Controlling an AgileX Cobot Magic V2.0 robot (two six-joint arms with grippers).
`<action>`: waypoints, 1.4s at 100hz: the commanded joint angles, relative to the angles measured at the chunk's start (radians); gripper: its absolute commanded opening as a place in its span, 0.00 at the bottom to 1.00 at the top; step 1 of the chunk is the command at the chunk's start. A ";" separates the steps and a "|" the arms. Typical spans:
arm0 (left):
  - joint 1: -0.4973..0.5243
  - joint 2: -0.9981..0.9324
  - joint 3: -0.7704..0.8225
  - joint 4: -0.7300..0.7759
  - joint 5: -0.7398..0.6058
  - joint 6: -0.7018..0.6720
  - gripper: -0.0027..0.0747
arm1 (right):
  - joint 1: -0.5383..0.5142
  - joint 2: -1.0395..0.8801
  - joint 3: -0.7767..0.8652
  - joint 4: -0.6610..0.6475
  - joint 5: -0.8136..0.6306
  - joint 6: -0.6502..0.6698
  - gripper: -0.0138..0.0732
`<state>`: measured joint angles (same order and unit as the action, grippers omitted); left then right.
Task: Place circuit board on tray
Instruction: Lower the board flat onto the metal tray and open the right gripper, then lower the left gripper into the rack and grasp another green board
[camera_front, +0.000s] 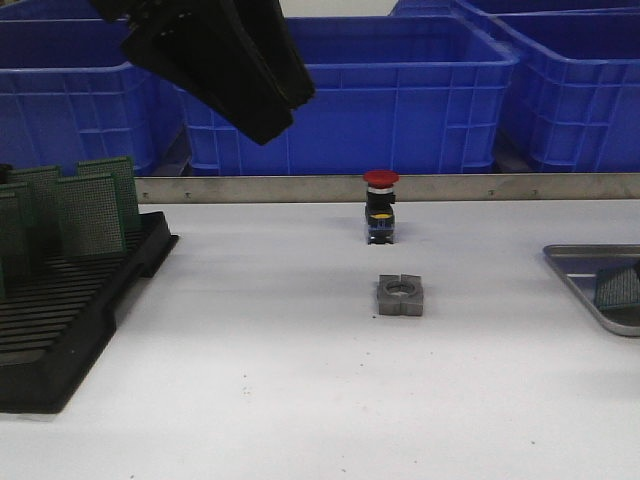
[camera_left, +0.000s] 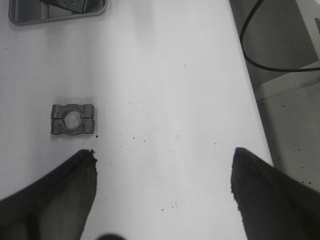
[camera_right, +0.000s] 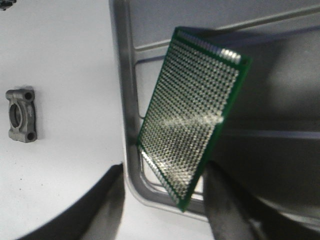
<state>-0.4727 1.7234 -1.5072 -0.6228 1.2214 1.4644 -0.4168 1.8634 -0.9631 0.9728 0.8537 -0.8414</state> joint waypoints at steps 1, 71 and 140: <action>-0.011 -0.046 -0.032 -0.056 0.050 -0.003 0.71 | -0.006 -0.044 -0.023 0.044 0.012 -0.002 0.81; 0.092 -0.048 -0.038 0.139 0.025 -0.003 0.71 | -0.006 -0.133 -0.023 0.044 -0.014 -0.002 0.89; 0.348 0.091 -0.047 0.367 -0.259 0.034 0.71 | -0.006 -0.133 -0.023 0.051 -0.007 -0.002 0.89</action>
<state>-0.1277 1.8378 -1.5211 -0.2447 0.9978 1.4991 -0.4168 1.7800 -0.9631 0.9822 0.8166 -0.8393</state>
